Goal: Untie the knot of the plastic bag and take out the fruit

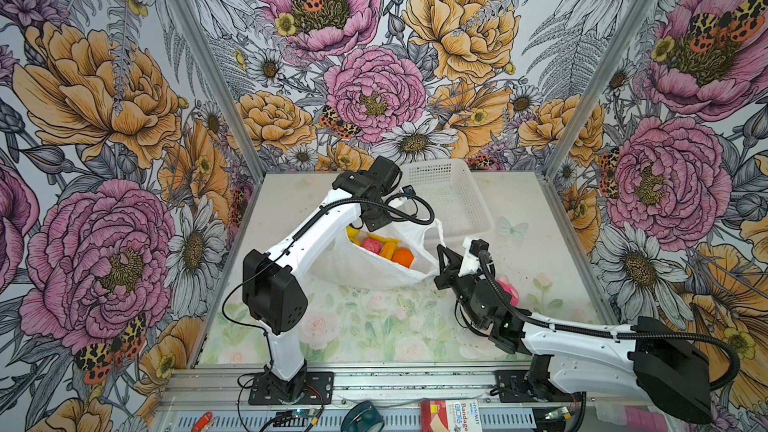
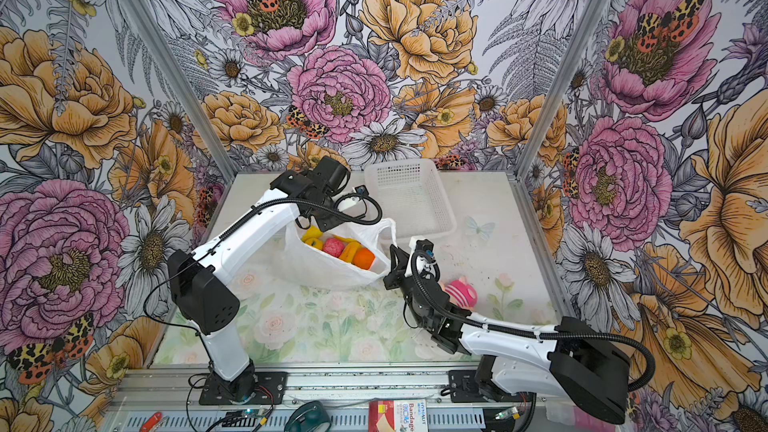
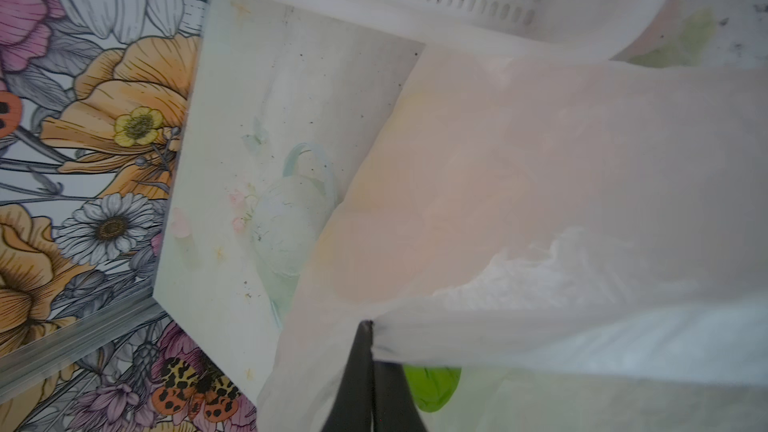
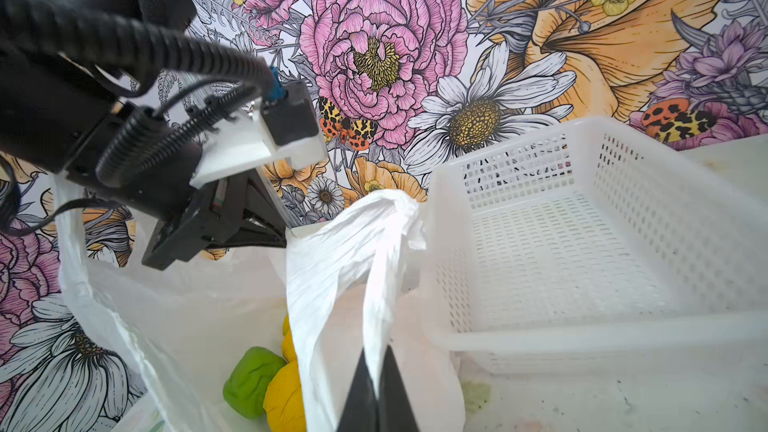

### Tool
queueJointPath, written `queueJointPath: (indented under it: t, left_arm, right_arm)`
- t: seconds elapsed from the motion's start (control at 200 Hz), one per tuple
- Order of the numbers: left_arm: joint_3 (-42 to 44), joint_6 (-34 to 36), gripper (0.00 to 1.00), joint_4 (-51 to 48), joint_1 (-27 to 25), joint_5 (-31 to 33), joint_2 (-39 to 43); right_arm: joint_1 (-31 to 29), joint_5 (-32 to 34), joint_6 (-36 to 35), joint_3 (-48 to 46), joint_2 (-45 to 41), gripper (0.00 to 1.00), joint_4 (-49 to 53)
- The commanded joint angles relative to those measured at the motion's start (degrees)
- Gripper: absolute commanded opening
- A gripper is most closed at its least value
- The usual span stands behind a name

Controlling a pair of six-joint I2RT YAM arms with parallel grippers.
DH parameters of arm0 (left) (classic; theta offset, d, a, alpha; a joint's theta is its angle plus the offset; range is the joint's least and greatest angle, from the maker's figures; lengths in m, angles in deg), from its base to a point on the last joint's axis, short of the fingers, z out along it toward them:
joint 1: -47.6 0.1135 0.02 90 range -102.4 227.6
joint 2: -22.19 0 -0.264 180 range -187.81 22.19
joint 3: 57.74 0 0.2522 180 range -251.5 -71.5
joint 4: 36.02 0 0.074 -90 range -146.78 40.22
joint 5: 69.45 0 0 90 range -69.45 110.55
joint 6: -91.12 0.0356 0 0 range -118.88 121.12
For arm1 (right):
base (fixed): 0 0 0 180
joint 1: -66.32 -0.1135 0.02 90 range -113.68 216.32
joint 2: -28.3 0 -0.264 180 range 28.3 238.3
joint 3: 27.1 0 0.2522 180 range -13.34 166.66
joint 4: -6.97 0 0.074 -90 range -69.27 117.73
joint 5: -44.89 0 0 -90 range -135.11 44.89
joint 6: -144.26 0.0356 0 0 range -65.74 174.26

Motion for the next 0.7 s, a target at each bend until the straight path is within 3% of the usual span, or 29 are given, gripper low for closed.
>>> queueJointPath:
  t: [0.0, 0.06, 0.165, 0.235, 0.33, 0.43, 0.555, 0.696]
  left_arm:
    - [-5.8, -1.7, 0.00, 1.0, 0.7, 11.2, 0.4]
    - [-8.8, -1.5, 0.00, 1.0, 0.7, 13.3, 0.4]
    - [-13.4, -0.7, 0.00, 0.9, 0.6, 17.8, 0.4]
    - [-16.2, 0.3, 0.00, 0.9, 0.9, 20.4, -1.7]
    - [-19.2, 1.2, 0.00, 1.0, 1.9, 21.3, -2.2]
    - [-22.7, 0.3, 0.00, 1.0, 3.9, 20.2, -2.9]
    - [-25.6, -0.6, 0.00, 1.1, 5.6, 19.1, -3.2]
    - [-28.2, -1.4, 0.00, 1.4, 6.3, 19.0, -3.1]
  right_arm:
    - [0.2, -0.5, 0.0, 1.0, 1.1, 0.00, 0.2]
    - [0.1, -1.1, -0.3, 1.5, 1.6, 0.00, 0.4]
    - [0.2, -2.3, -0.4, 2.4, 3.1, 0.14, 0.5]
    - [0.1, -3.0, -2.6, 3.4, 3.7, 0.29, 0.3]
    - [0.5, -1.5, -5.2, 7.0, 3.3, 0.58, 4.5]
    - [1.1, -1.7, -5.4, 10.9, 2.2, 0.76, 11.2]
    - [1.7, -3.7, -6.0, 12.7, 2.6, 0.92, 13.0]
    - [2.1, -6.2, -7.9, 15.9, 4.1, 0.99, 16.0]
